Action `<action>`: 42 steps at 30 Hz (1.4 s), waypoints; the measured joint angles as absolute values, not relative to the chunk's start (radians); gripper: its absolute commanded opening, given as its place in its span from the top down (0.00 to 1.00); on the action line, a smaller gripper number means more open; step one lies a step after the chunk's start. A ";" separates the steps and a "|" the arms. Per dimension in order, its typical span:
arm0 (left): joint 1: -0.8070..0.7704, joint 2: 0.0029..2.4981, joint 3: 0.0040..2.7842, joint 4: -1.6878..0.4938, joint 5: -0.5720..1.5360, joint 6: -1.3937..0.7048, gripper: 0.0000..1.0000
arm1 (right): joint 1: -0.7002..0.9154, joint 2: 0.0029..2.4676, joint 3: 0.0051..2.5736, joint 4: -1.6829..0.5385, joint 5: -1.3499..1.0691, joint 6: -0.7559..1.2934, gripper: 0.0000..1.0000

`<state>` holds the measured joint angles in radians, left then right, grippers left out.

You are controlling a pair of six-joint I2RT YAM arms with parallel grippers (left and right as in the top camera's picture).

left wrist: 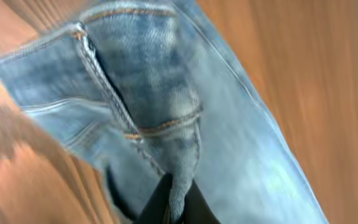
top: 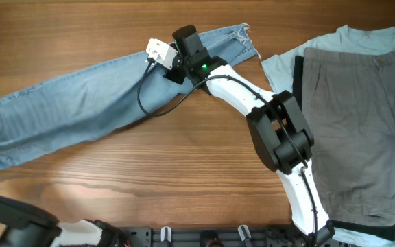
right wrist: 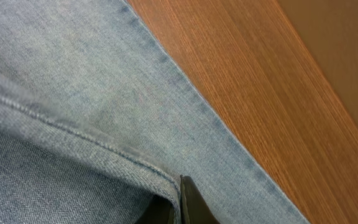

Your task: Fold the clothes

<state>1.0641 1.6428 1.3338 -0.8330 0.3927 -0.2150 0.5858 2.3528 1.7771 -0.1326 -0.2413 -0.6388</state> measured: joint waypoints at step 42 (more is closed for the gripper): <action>0.807 1.499 1.335 -1.022 0.383 -0.089 0.96 | 0.585 2.353 1.777 -0.152 -0.246 -0.632 0.96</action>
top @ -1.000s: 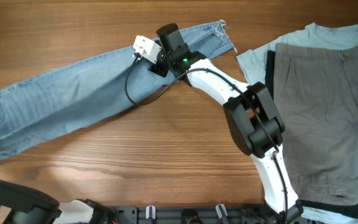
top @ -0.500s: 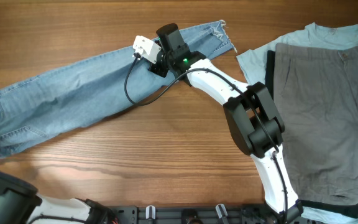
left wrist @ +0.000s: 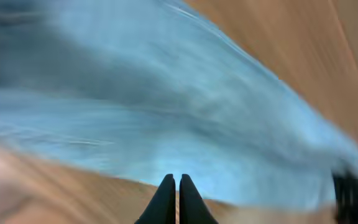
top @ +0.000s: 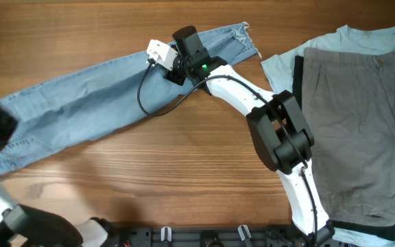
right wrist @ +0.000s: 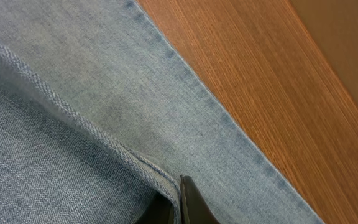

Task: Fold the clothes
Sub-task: 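Move the left gripper to the jeans waist and right to the hems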

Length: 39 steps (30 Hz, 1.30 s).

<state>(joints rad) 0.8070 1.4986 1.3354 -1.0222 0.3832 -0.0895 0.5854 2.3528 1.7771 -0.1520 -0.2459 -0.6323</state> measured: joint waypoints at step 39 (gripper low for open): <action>0.348 1.747 1.270 -1.074 0.273 -0.009 0.55 | 0.079 2.264 1.776 -0.701 -0.439 0.182 0.11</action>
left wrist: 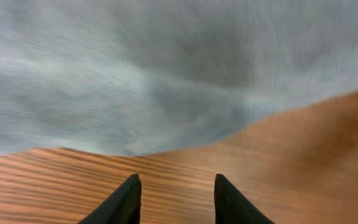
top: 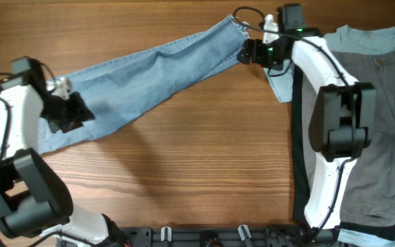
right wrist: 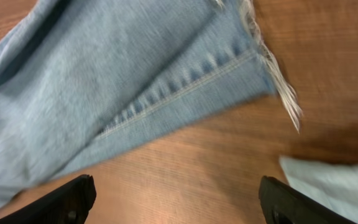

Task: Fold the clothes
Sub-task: 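Move the left gripper to the jeans waist and right to the hems, then grasp the waist with the left gripper and the frayed hems with the right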

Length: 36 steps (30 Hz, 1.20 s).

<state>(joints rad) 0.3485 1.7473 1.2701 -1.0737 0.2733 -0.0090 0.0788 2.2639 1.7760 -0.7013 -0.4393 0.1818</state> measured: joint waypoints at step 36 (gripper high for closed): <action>0.348 1.709 0.902 -0.836 -0.004 -0.260 0.83 | 0.086 2.264 1.776 -0.761 -0.550 0.074 0.24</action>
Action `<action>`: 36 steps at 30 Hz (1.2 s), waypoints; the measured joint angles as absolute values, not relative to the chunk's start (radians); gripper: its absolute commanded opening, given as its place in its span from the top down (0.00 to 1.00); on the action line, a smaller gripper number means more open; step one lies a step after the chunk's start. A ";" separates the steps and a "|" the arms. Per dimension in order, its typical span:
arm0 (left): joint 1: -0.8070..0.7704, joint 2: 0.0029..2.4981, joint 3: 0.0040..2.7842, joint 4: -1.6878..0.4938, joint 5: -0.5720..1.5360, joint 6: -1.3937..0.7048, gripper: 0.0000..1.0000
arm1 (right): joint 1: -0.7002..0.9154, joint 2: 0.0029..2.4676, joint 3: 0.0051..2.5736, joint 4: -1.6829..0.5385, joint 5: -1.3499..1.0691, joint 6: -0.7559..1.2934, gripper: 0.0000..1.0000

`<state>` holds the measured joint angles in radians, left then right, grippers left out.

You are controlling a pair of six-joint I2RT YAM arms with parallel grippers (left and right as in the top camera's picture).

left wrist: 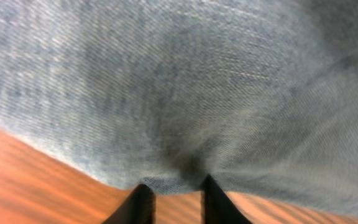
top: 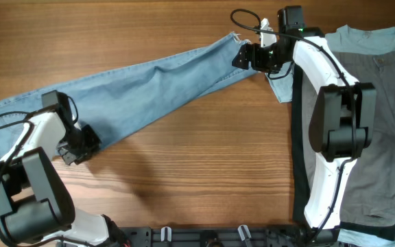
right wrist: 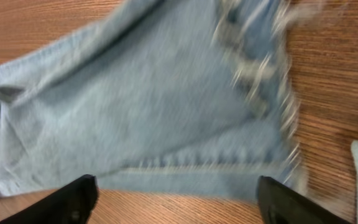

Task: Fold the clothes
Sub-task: 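Grasp the waist with the left gripper and the frayed hems with the right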

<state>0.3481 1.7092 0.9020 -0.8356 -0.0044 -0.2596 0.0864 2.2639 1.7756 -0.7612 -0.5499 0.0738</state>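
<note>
A pair of light blue jeans [top: 136, 86] lies flat in a long diagonal band, waist at the far left and frayed hem [right wrist: 272, 68] at the upper middle. My left gripper [top: 81, 145] sits at the band's lower edge. In the left wrist view it [left wrist: 176, 200] is open, the fingertips [left wrist: 140, 198] just touching the denim's edge [left wrist: 179, 180] with bare wood between them. My right gripper [top: 244, 57] hovers over the hem end. In its own view it [right wrist: 179, 200] is wide open and holds nothing.
A pair of grey shorts [top: 355, 130] lies on a pale blue T-shirt [top: 280, 82] at the right side of the wooden table [top: 197, 178]. The shirt's corner reaches close to the jeans' hem.
My left gripper has shifted from on top of the denim near the waist down to the band's lower edge, its jaws narrower. The right gripper moved slightly left over the hem, still open.
At first both grippers were shut on the jeans, the left at the waist end, the right on a leg fold. Then the left was shut above the denim. Later both were open and the jeans lay stretched toward the shirt. Now both are at the jeans' edges.
</note>
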 measured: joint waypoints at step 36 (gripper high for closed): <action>0.635 1.417 0.997 -0.924 -0.015 -0.353 0.28 | 0.268 2.092 1.697 -0.813 -0.268 -0.057 0.59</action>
<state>0.6350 1.4166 0.9970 -0.9237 -0.0154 -0.3534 0.2676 2.0918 1.6974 -0.8135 -0.2684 -0.0570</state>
